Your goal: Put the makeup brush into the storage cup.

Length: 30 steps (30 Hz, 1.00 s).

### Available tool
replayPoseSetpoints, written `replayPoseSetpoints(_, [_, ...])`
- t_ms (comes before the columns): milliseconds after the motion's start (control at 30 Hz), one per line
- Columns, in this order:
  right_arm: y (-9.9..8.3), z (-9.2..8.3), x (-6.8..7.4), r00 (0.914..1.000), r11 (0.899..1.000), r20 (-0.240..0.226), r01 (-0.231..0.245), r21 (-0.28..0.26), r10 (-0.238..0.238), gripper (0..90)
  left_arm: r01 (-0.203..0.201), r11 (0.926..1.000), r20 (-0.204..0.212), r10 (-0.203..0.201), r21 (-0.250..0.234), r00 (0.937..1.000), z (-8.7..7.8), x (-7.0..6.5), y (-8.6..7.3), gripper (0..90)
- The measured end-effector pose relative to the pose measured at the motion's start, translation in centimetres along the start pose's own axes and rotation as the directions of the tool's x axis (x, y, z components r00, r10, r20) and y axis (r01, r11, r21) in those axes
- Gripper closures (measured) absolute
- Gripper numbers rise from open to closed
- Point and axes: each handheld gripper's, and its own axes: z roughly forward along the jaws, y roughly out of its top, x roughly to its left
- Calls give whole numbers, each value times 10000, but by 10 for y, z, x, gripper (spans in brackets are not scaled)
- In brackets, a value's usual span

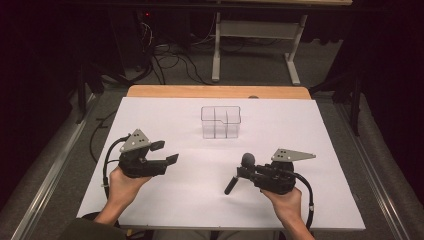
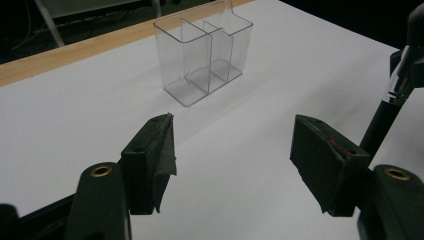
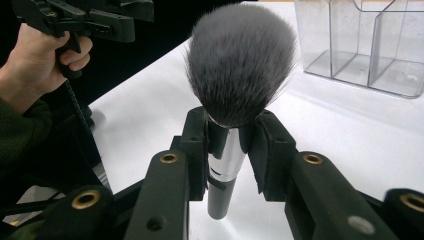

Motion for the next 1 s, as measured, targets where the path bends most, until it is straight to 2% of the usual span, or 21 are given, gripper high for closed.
replayPoseSetpoints(433, [0,-11,-2,9997,9999,249,11,-169,-7,729,540,9985,-542,-543,-81,9970,-6,15,-15,339])
replayPoseSetpoints(500, [0,-12,-3,9996,9998,291,-13,-205,19,729,506,9987,-649,-510,-80,9966,-7,17,-15,338])
replayPoseSetpoints(667, [1,-16,-4,9992,9996,373,-151,-234,160,729,834,9962,-641,-849,-247,9943,-8,21,-22,336])
replayPoseSetpoints(800, [5,-21,-7,9984,9993,552,-90,-365,110,730,1036,9942,-702,-1053,-278,9920,-9,24,-26,342])
replayPoseSetpoints(1000, [6,-25,-10,9972,9995,742,-77,-317,100,730,1104,9936,-735,-1120,-258,9910,-8,24,-30,341])
